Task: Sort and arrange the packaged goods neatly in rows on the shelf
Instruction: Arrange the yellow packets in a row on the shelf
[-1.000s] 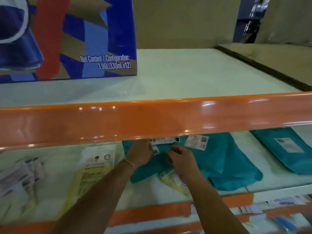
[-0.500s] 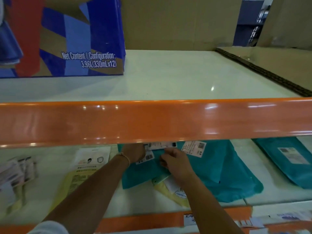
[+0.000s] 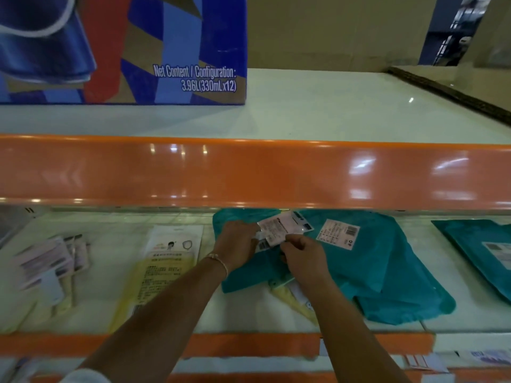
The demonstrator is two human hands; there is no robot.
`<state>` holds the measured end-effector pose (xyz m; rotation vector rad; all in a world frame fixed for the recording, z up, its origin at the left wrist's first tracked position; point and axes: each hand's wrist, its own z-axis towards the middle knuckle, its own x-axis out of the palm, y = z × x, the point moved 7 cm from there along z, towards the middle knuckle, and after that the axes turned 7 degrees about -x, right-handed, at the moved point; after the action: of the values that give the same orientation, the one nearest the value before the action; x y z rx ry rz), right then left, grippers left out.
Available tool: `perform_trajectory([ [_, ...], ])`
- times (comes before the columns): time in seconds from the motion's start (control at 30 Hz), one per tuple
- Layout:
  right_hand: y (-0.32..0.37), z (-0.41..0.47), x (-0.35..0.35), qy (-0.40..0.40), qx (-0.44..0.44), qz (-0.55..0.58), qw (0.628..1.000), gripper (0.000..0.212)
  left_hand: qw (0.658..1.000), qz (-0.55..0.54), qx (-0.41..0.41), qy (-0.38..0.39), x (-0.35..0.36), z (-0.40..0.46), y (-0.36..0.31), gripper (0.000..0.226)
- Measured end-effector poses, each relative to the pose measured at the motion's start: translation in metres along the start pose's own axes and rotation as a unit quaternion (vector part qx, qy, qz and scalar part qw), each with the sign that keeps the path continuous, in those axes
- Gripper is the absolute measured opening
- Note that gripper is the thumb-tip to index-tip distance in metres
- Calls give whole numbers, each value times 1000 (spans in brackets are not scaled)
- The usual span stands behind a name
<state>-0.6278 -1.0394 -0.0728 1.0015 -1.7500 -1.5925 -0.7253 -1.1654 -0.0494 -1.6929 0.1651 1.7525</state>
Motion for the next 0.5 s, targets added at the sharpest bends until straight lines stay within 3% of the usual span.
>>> perform_trajectory([
  [0.23, -10, -11, 6, 5, 25, 7, 1000, 11, 998, -24, -26, 43, -3, -14, -11, 34],
  [0.33, -16, -21, 10, 26, 57, 27, 998, 12, 987, -96, -100, 76, -3, -14, -9, 41],
  [0.4, -15, -28, 12, 35, 60, 18, 997, 16, 966, -164, -174, 99, -4, -16, -5, 41],
  [0.5, -13, -35, 13, 25, 54, 22, 998, 24, 912, -299, -252, 126, -5, -20, -2, 22],
])
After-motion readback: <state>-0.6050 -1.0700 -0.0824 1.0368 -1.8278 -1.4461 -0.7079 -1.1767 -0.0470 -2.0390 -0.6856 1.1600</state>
